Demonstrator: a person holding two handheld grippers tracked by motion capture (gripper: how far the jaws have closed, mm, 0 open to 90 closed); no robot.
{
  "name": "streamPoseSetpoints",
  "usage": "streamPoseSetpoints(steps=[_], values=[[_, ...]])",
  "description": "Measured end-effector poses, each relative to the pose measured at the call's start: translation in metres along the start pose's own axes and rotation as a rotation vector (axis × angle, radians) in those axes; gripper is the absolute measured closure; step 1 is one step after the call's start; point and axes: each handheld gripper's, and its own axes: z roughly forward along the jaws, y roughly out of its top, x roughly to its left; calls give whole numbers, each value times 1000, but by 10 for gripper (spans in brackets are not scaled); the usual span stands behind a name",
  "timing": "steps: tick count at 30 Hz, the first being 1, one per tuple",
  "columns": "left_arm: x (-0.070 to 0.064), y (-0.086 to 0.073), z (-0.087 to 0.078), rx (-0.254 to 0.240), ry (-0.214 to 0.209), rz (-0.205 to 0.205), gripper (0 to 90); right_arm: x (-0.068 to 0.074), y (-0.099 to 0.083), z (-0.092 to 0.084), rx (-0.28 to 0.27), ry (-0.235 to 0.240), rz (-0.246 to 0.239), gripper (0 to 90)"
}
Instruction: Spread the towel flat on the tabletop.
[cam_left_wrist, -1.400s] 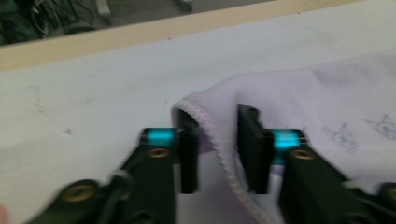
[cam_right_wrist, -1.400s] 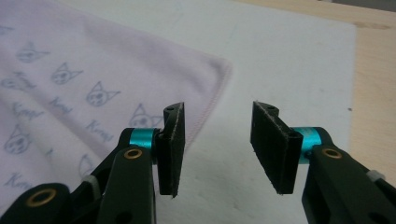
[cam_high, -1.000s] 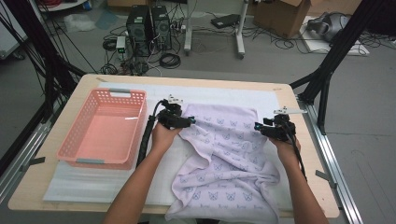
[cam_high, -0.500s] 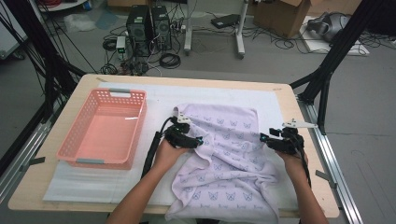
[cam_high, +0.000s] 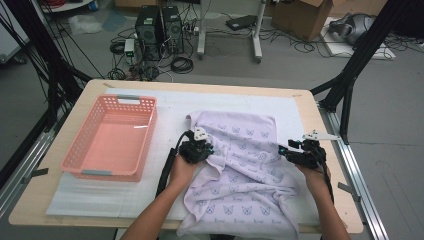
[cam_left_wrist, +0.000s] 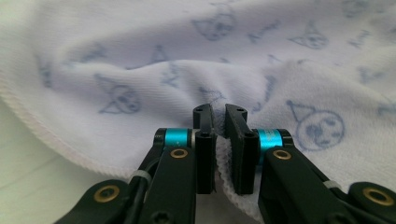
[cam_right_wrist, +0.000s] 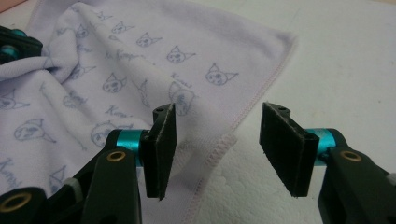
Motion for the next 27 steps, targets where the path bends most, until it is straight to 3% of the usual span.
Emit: streamPoseSetpoints(steps=[3, 6, 9, 11, 13, 16, 19, 22, 24, 27], values=[[19, 1, -2, -56, 110, -61, 832, -1, 0, -1, -4, -7, 4, 452], [41, 2, -3, -57, 186, -128, 833, -1, 0, -2, -12, -9, 15, 453], [53, 5, -8, -90, 207, -179, 828, -1, 0, -2, -14, -8, 13, 453], [54, 5, -9, -93, 200, -190, 772, 0, 1, -2, -14, -1, 13, 454], [53, 4, -12, -89, 139, -235, 597, 1, 1, -2, -17, 1, 12, 455], [46, 2, -23, -94, 65, -245, 439, 3, 2, -2, -10, 18, 14, 454], [33, -5, -36, -121, 11, -208, 425, 7, 2, 4, 40, 95, -8, 429], [25, -12, -44, -114, -25, -159, 416, 15, 0, 16, 115, 79, -48, 408], [22, -16, -48, -95, -31, -119, 405, 19, -2, 25, 147, 66, -49, 462], [19, -23, -51, -99, -49, -105, 406, 28, -1, 38, 188, 64, -80, 613]])
